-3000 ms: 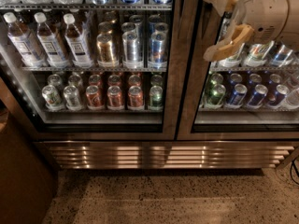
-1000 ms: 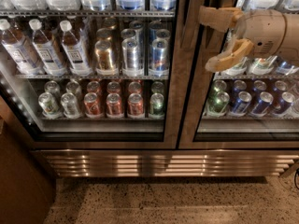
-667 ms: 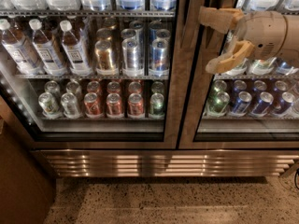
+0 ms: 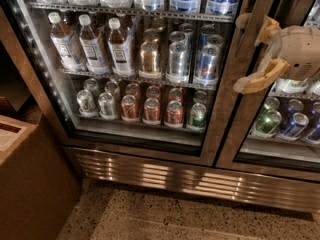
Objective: Open left fridge door
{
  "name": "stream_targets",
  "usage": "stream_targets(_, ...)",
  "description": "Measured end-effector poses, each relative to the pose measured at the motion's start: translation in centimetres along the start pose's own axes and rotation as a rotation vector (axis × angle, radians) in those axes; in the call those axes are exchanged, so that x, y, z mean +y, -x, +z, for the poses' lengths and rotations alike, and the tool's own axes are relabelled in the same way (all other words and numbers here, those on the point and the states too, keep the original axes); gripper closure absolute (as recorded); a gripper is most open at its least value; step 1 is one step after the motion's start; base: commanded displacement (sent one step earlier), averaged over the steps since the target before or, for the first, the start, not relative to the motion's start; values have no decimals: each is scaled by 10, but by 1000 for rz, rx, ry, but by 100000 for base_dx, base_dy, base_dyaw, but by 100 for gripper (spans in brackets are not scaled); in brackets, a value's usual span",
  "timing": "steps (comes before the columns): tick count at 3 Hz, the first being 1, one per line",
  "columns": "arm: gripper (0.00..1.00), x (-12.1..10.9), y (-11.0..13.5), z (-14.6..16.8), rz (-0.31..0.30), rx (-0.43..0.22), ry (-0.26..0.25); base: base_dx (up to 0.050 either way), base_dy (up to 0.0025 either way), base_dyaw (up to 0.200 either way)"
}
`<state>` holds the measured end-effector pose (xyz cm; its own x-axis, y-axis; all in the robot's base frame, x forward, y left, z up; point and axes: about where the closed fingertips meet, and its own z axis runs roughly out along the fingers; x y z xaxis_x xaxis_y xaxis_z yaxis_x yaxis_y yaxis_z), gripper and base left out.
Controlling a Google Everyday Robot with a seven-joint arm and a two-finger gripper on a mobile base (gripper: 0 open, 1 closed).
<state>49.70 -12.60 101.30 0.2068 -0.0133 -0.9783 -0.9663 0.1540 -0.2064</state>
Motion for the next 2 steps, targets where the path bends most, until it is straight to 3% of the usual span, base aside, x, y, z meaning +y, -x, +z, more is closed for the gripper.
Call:
stream_targets(1,0,0,1,-9,0,0,0,0,0,0)
stream_targets(2,19,-2,1,-15,0,0,0,0,0,0)
